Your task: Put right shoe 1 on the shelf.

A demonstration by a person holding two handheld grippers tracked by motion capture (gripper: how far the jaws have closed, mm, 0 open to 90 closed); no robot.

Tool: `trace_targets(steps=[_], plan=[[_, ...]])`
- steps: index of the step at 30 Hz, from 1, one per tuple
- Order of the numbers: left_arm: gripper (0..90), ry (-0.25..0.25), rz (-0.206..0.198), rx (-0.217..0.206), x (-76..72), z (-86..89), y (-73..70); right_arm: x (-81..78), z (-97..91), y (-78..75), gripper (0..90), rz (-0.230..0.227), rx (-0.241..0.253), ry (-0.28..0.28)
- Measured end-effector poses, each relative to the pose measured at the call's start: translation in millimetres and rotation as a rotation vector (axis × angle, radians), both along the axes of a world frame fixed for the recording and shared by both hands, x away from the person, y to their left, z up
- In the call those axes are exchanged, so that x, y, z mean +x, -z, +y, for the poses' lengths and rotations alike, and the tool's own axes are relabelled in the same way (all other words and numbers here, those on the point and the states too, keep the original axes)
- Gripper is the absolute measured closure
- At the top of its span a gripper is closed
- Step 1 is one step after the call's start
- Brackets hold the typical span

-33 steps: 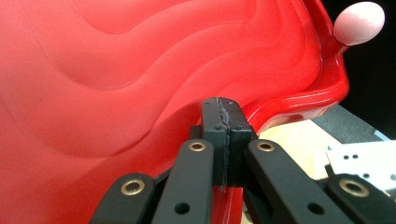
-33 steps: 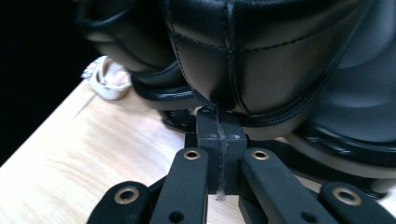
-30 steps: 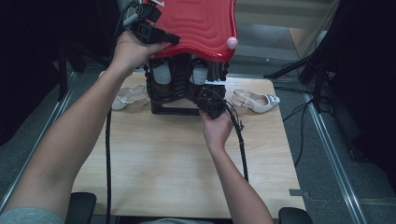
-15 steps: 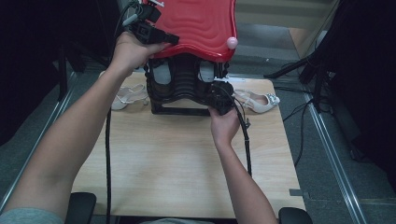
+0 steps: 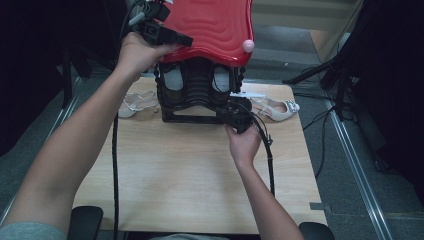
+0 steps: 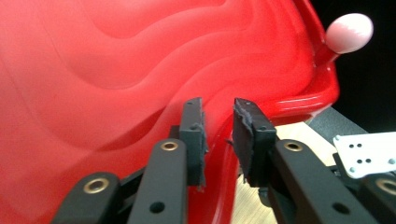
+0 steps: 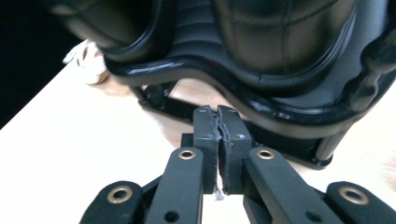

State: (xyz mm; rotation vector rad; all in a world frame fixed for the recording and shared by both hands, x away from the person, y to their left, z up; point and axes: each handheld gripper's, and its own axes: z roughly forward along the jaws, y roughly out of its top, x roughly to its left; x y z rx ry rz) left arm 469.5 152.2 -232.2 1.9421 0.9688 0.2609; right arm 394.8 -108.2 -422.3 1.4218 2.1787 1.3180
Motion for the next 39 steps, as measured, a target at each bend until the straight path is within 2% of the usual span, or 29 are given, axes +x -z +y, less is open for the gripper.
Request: trace_targets(steps=[2, 4, 6, 9, 12, 14, 16, 19, 23, 25, 27, 29, 30, 31, 36, 39], plan=[[67.5, 0.006, 0.003, -0.008, -4.0, 1.2, -2.6, -5.4, -3.1, 0.4, 86.2, -0.002, 0.009, -0.015], [63.1, 0.022, 0.017, 0.006, -9.0, 1.5, -4.9, -9.9, -5.1, 0.6, 85.1, 0.001, 0.011, -0.027], [52.3, 0.038, 0.054, 0.014, -14.0, 0.8, -4.9, -13.8, -7.1, 0.9, 84.2, -0.002, 0.016, -0.04], [50.4, 0.053, 0.041, -0.004, -26.2, 2.8, -4.0, -18.8, -10.2, 2.0, 83.4, 0.001, 0.026, -0.047], [48.8, 0.063, 0.037, -0.021, -36.3, 6.2, -0.8, -22.6, -13.1, 5.0, 78.2, -0.008, 0.009, -0.051], [48.9, 0.066, 0.037, -0.031, -42.9, 9.9, 3.6, -24.4, -16.4, 9.2, 75.0, -0.017, 0.006, -0.052], [48.6, 0.074, 0.044, -0.034, -48.1, 12.4, 7.7, -25.5, -19.8, 14.7, 72.1, 0.0, 0.017, -0.052], [48.9, 0.072, 0.038, -0.034, -55.4, 16.4, 15.6, -28.4, -22.9, 23.1, 70.3, 0.009, 0.002, -0.049], [51.7, 0.082, 0.033, -0.04, -62.7, 21.0, 27.6, -33.1, -25.4, 34.6, 67.6, 0.05, 0.017, -0.053], [52.7, 0.082, 0.015, -0.035, -67.3, 22.2, 32.4, -36.1, -25.8, 38.1, 67.2, 0.044, -0.008, -0.047], [52.6, 0.085, 0.015, -0.039, -70.8, 23.1, 37.4, -41.3, -28.1, 40.6, 63.4, 0.025, -0.008, -0.028], [51.2, 0.075, 0.015, -0.045, -73.6, 24.3, 42.0, -49.6, -27.9, 41.6, 60.0, -0.033, -0.032, 0.024], [51.1, 0.076, 0.013, -0.048, -74.6, 25.5, 44.5, -51.5, -28.3, 41.6, 60.6, -0.04, -0.042, 0.013], [51.0, 0.074, 0.018, -0.057, -75.8, 26.1, 47.0, -52.3, -28.9, 41.7, 59.9, -0.026, -0.037, 0.004], [51.0, 0.054, 0.022, -0.039, -81.9, 28.4, 60.1, -54.8, -31.5, 43.3, 51.7, 0.021, -0.033, -0.023], [50.7, 0.042, 0.028, -0.037, -86.5, 31.3, 70.6, -54.3, -36.7, 45.1, 46.7, 0.047, -0.006, -0.036]])
